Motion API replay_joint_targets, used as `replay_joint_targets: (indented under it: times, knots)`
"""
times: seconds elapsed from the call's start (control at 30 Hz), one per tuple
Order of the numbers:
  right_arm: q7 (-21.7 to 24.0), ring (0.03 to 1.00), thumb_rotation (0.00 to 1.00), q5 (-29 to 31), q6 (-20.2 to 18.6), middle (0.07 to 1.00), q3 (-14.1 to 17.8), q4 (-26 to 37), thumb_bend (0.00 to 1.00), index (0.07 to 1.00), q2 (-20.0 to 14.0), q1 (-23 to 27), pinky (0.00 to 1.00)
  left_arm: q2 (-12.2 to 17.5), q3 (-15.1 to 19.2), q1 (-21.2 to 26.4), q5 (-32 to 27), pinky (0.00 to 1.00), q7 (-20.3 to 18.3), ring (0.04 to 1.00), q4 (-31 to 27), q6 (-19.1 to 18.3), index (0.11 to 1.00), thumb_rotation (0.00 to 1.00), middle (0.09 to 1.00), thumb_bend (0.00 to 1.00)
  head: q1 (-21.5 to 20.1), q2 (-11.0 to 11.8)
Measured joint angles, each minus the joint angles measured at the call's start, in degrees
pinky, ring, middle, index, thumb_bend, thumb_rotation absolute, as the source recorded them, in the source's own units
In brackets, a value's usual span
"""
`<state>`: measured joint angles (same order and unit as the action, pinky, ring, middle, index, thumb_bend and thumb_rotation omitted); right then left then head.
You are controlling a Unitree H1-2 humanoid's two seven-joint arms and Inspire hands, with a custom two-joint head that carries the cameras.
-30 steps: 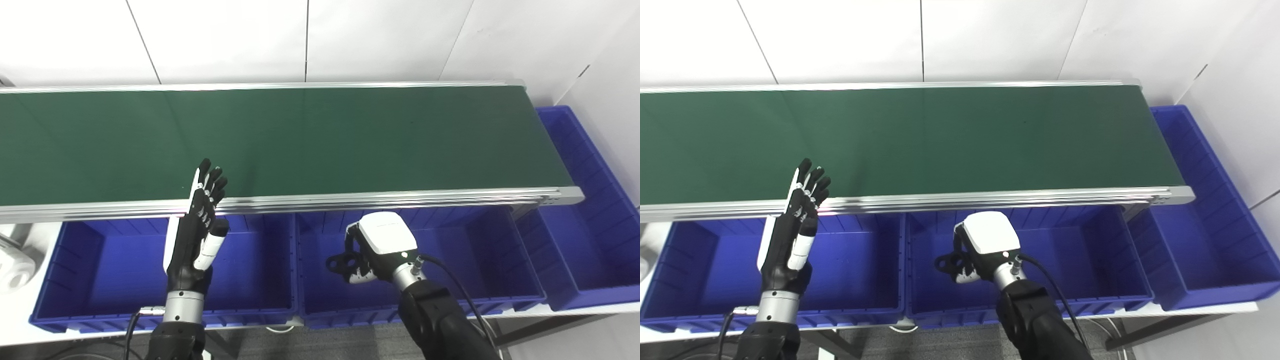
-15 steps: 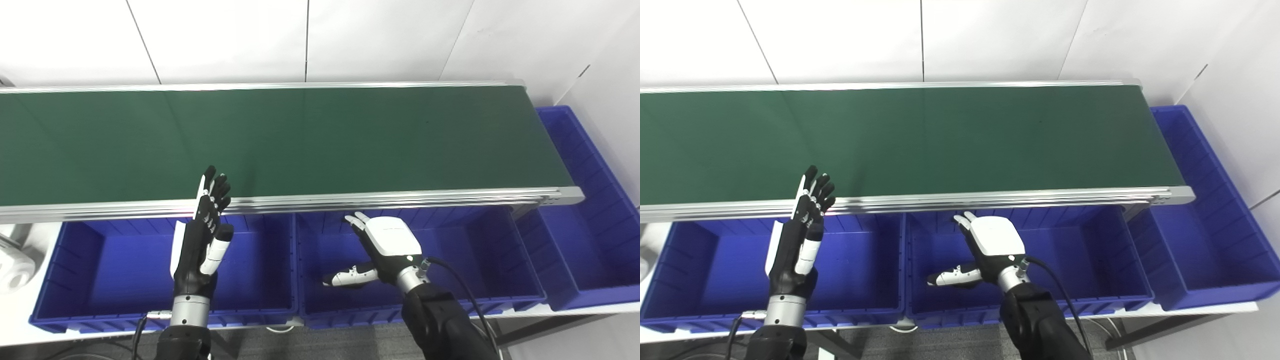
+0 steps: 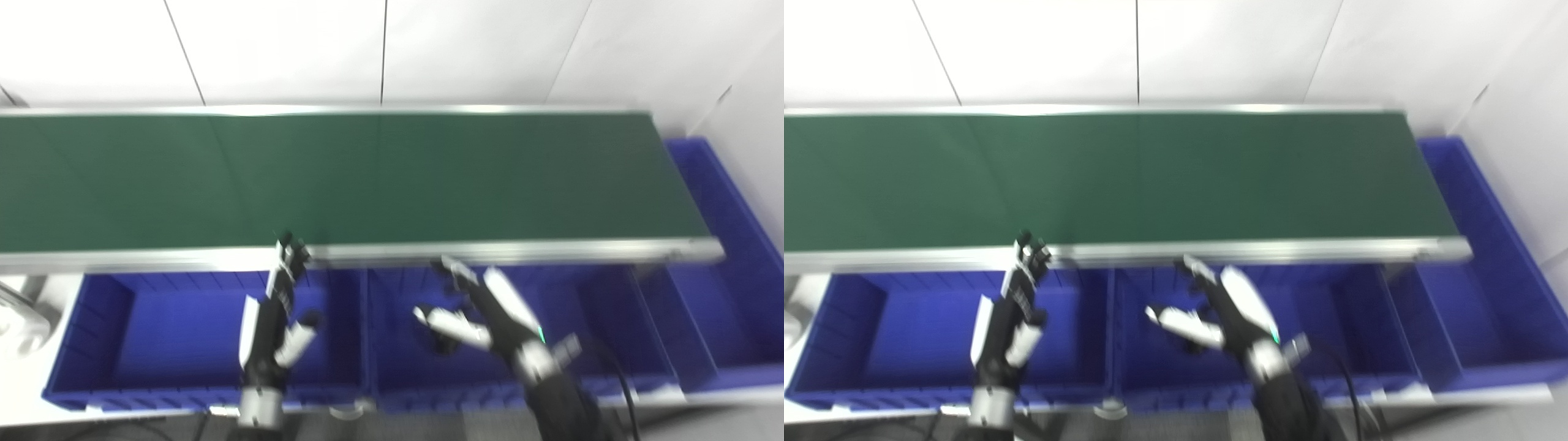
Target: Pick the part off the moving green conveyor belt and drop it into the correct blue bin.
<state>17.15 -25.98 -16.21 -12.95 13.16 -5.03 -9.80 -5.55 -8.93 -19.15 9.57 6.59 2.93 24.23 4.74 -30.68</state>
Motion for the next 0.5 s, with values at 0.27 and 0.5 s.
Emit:
replay_joint_targets:
  times: [0.27, 0.5]
  knots:
    - [-5.39, 0.823, 0.91, 20.78, 16.44, 0.874, 8.42, -15.92, 0.77, 0.88, 5.91, -2.72, 0.73, 0.09, -0.24, -0.14, 0.98, 0.9, 1.26, 0.915, 0.78, -0.01, 1.0, 0.84, 0.939, 0.82, 0.97, -0.43]
    - [-6.48, 0.831, 0.96, 25.54, 25.41, 0.89, 7.9, -16.21, 0.77, 0.91, 7.65, -2.5, 0.78, 0.09, -0.48, -0.71, 0.87, 0.92, 1.27, 0.915, -0.16, 0.19, 1.0, 0.83, 0.946, 0.81, 0.36, -2.98]
